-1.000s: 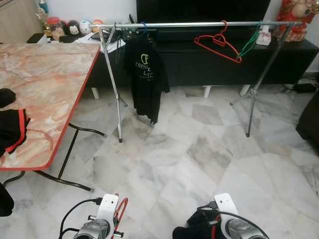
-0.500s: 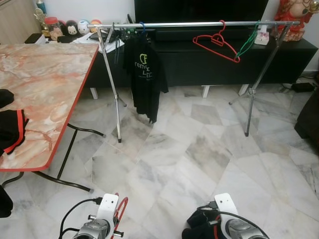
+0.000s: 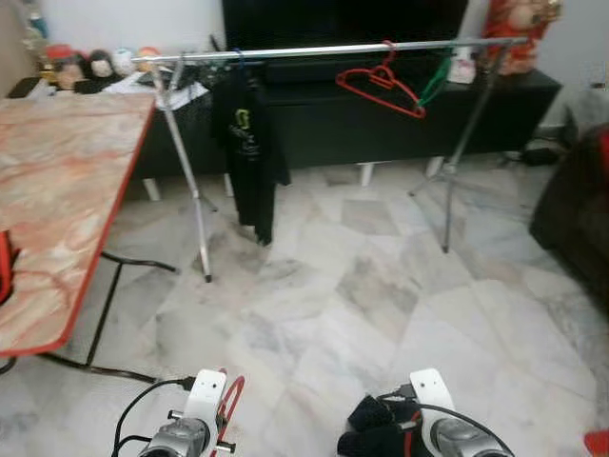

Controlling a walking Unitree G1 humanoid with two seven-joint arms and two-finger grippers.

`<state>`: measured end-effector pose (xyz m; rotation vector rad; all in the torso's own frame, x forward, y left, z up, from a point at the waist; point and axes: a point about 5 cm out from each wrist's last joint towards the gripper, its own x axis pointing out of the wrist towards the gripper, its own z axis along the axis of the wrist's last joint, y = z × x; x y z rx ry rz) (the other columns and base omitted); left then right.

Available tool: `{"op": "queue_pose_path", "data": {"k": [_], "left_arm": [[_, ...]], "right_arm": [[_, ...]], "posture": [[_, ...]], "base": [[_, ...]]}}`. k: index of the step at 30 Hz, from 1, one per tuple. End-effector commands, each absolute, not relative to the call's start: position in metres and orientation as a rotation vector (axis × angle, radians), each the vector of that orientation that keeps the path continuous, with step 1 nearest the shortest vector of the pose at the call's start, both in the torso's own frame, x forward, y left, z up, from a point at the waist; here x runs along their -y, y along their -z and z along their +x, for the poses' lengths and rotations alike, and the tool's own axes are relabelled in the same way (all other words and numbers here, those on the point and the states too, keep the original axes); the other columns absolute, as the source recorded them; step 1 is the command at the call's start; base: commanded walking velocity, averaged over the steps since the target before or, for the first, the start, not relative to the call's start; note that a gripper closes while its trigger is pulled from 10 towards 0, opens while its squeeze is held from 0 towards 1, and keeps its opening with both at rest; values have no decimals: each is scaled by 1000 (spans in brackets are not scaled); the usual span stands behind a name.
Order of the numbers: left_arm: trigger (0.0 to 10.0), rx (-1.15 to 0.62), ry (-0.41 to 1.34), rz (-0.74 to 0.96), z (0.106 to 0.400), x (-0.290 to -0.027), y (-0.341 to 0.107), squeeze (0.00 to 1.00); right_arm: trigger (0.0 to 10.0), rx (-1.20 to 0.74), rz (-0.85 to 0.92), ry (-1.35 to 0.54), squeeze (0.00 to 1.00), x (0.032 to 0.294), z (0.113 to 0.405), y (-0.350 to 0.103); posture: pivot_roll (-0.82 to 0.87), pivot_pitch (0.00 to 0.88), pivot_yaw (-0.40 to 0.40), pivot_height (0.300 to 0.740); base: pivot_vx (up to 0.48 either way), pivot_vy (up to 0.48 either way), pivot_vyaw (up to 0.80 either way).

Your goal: Hang hanger

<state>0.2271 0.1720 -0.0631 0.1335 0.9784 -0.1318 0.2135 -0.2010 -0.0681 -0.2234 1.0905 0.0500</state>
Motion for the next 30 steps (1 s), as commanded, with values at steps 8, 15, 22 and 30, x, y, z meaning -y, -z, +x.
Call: {"op": "queue_pose_path", "data": {"k": [8, 15, 22, 30], "left_arm": [[10000, -981, 143, 154, 227, -173, 63, 0], [10000, -980, 146, 158, 227, -173, 63, 0], [10000, -981, 147, 158, 227, -173, 63, 0], [10000, -979, 146, 158, 227, -173, 63, 0]], "right_arm": [[10000, -1087, -227, -45, 0, 202, 215, 67], [10000, -1081, -223, -43, 0, 202, 216, 67], [10000, -1069, -219, -42, 0, 202, 216, 66], [10000, -1065, -218, -45, 0, 201, 217, 66]], "posture": [[-9, 0, 5, 740], [-9, 0, 5, 740], [-9, 0, 5, 740], [-9, 0, 4, 740]], "base": [[0, 0, -775], [0, 0, -648], [0, 0, 0], [0, 0, 0]]}}
